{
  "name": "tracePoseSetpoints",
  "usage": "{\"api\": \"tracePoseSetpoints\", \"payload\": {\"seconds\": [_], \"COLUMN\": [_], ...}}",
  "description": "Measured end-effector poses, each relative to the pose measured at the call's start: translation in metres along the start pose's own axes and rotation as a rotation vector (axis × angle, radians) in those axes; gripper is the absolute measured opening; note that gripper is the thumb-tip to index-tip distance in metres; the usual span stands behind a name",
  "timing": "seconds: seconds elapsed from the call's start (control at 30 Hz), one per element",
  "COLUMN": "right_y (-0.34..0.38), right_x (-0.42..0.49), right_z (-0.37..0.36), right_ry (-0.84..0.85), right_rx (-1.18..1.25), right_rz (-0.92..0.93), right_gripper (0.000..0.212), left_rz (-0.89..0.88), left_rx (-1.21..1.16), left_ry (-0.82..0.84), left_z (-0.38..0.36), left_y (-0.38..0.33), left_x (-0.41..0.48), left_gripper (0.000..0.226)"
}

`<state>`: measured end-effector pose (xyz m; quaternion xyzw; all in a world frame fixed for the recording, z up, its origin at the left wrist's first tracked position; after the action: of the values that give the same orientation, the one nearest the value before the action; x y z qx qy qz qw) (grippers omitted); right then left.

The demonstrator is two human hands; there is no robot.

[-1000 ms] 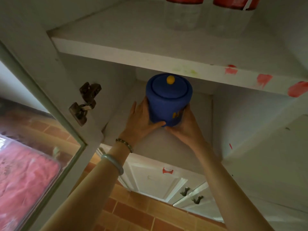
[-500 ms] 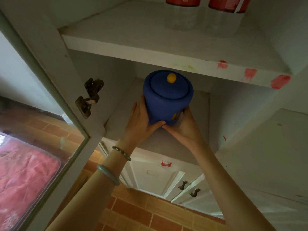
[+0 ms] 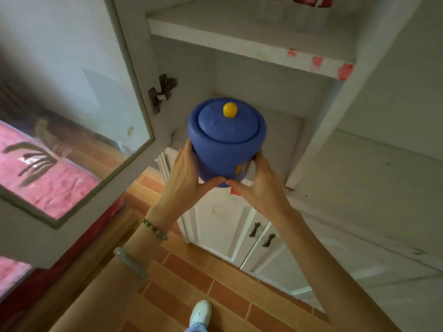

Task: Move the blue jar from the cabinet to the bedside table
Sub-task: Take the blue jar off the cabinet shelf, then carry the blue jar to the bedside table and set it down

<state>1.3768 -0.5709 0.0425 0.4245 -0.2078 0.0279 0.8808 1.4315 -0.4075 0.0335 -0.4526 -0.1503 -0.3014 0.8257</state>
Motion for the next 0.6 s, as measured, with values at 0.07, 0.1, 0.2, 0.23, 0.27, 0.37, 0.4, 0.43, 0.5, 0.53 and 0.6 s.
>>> {"api": "tracePoseSetpoints", "payload": {"seconds": [0.07, 0.1, 0.2, 0.23, 0.27, 0.37, 0.4, 0.43, 0.5, 0.53, 0.6], "right_y": [0.005, 0.009, 0.02, 0.025, 0.031, 0.049, 0.054, 0.059, 0.069, 0.075, 0.086], "right_x": [-0.018, -0.03, -0.069, -0.082, -0.094, -0.123, -0.132, -0.14, -0.155, -0.161, -0.172], "right_z": [0.006, 0.009, 0.023, 0.028, 0.034, 0.047, 0.049, 0.05, 0.05, 0.049, 0.044], "right_ry": [0.019, 0.041, 0.098, 0.111, 0.123, 0.158, 0.174, 0.191, 0.226, 0.243, 0.274], "right_rx": [0.018, 0.032, 0.057, 0.061, 0.065, 0.104, 0.116, 0.124, 0.142, 0.153, 0.182], "right_rz": [0.021, 0.038, 0.066, 0.079, 0.097, 0.136, 0.146, 0.156, 0.172, 0.182, 0.201], "right_gripper": [0.082, 0.082, 0.08, 0.078, 0.077, 0.077, 0.077, 0.078, 0.078, 0.077, 0.075], "left_rz": [0.019, 0.022, 0.049, 0.061, 0.067, 0.078, 0.092, 0.11, 0.144, 0.163, 0.214], "left_rx": [0.026, 0.041, 0.054, 0.054, 0.061, 0.103, 0.112, 0.122, 0.164, 0.188, 0.204], "left_ry": [-0.032, -0.058, -0.102, -0.117, -0.137, -0.199, -0.217, -0.231, -0.254, -0.266, -0.289], "left_z": [0.005, 0.007, 0.011, 0.013, 0.014, 0.022, 0.026, 0.03, 0.039, 0.044, 0.054], "left_y": [-0.016, -0.028, -0.062, -0.075, -0.086, -0.118, -0.126, -0.134, -0.146, -0.151, -0.158], "left_x": [-0.021, -0.036, -0.078, -0.092, -0.105, -0.143, -0.155, -0.167, -0.188, -0.198, -0.215], "left_gripper": [0.1, 0.098, 0.101, 0.103, 0.103, 0.097, 0.097, 0.096, 0.097, 0.097, 0.102]}}
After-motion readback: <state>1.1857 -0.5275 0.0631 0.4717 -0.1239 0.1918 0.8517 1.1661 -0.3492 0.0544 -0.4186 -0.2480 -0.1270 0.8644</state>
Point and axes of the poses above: each hand's wrist, its own x-axis towards the middle knuckle, its own z-axis out of the back of the hand, y = z × x, the point moved 5 cm from there along x, towards the middle knuckle, and after that the axes turned 2 degrees about -x, right-handed, at the moved point
